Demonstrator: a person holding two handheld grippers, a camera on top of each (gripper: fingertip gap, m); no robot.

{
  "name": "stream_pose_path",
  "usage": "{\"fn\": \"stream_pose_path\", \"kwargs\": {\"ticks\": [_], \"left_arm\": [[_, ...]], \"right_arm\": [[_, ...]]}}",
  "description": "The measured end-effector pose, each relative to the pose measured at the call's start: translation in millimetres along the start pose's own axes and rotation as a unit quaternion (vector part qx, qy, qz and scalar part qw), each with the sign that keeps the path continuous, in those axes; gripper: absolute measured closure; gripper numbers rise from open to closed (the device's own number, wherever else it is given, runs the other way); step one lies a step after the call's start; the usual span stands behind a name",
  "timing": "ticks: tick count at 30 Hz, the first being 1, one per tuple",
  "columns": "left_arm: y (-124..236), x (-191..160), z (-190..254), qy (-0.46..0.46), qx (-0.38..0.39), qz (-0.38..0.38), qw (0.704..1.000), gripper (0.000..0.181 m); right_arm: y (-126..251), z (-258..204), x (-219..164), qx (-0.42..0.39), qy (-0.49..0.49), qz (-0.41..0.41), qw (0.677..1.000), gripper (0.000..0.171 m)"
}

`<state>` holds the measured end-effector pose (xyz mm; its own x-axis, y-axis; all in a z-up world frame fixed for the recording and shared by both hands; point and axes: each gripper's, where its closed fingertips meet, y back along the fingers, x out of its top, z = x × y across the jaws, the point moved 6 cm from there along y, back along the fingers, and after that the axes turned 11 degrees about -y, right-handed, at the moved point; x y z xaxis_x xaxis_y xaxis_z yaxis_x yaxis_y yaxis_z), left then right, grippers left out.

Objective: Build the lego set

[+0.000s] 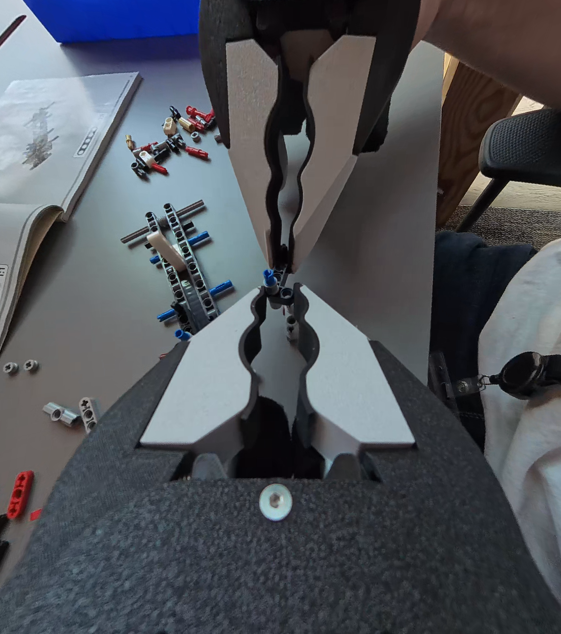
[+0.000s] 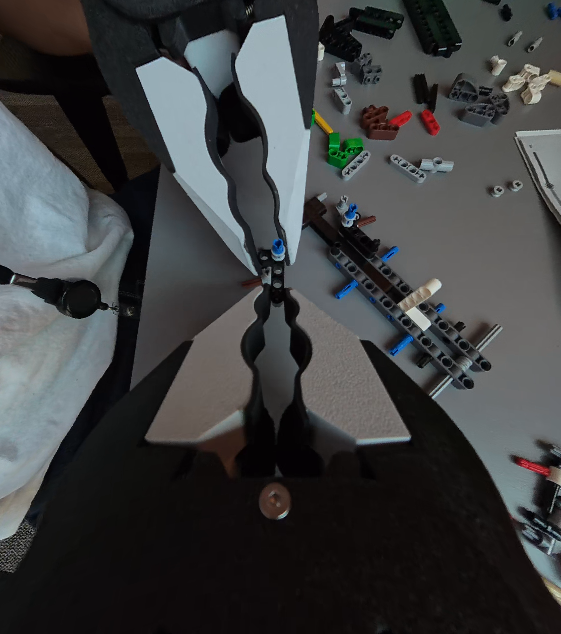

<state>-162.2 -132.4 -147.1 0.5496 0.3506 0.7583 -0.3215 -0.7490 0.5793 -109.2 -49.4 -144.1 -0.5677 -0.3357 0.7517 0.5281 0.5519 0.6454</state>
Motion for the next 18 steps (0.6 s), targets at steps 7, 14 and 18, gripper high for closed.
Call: {"fn": "stream_pose_path", "kwargs": {"ticks": [7, 14, 18], "left_arm": [[-4.7, -2.1, -0.1, 0.005, -0.003, -0.001, 1.0, 0.167], [-1.3, -1.8, -0.3, 0.008, -0.004, 0.008, 1.0, 0.167], [-3.1, -4.4, 0.5, 0.009, -0.005, 0.005, 1.0, 0.167]], "right_arm": [[-0.5, 4.7, -3.9, 0.018, 0.001, 0.001, 1.0, 0.167], [0.1, 7.0, 2.1, 0.045, 0.015, -0.021, 0.999, 0.167], [-2.0, 8.2, 1.7, 0.046, 0.026, -0.039, 0.998, 0.167]]}}
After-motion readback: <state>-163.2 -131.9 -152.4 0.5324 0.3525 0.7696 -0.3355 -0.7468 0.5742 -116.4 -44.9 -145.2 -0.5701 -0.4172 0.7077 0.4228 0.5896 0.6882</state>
